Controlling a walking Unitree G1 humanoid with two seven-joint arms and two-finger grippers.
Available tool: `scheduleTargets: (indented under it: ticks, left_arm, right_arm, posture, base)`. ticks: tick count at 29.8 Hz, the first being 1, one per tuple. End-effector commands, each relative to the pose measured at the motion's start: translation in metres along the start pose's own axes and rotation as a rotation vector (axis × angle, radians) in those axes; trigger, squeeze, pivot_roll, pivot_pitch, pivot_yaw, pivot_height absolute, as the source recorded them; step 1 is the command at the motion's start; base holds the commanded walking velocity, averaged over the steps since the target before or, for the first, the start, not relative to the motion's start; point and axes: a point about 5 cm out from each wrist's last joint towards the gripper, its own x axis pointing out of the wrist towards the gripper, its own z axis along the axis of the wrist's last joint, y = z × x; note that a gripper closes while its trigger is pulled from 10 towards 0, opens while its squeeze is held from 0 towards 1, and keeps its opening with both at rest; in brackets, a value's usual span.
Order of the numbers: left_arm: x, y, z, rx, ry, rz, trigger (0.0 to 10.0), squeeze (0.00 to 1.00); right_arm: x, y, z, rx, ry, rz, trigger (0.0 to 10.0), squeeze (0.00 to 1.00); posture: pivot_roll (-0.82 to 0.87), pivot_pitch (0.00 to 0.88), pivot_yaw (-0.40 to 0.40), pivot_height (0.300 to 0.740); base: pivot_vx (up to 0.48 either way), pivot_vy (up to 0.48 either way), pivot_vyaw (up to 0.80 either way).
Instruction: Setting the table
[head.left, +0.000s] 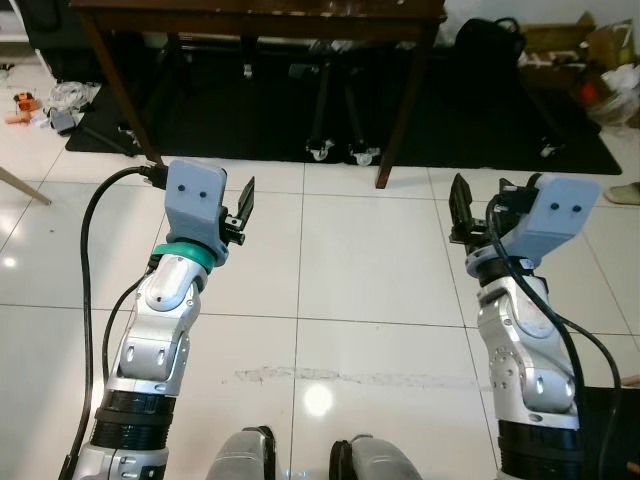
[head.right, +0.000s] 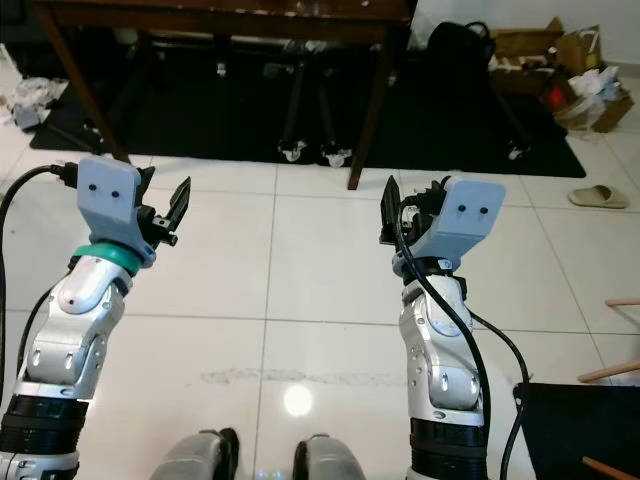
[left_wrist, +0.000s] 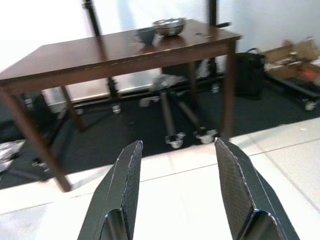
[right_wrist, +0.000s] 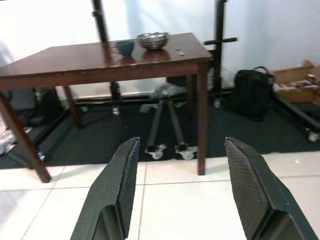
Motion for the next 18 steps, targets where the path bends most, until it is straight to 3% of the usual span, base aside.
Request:
scheduleTargets:
  ticks: [1,18]
  left_arm:
    - [-0.0009,0.0004,-0.0046,0.002,0.024,0.002,10.0,0.00]
    - [-0.0010,-0.0018,-0.0056,-0.004,0.030,0.011,10.0,0.00]
  right_arm:
    - [0.0004,0.0007,-0.0036,-0.020,0.018,-0.001,10.0,0.00]
    - [0.0008,-0.0009,-0.0028,-0.025,0.016,-0.007,10.0,0.00]
  posture:
    - [0.02,0.004,0.041,0.740]
    - [0.01,0.012,0.035,0.740]
  base:
    - [0.000,0.000,0.80]
    - [0.000,0.000,0.80]
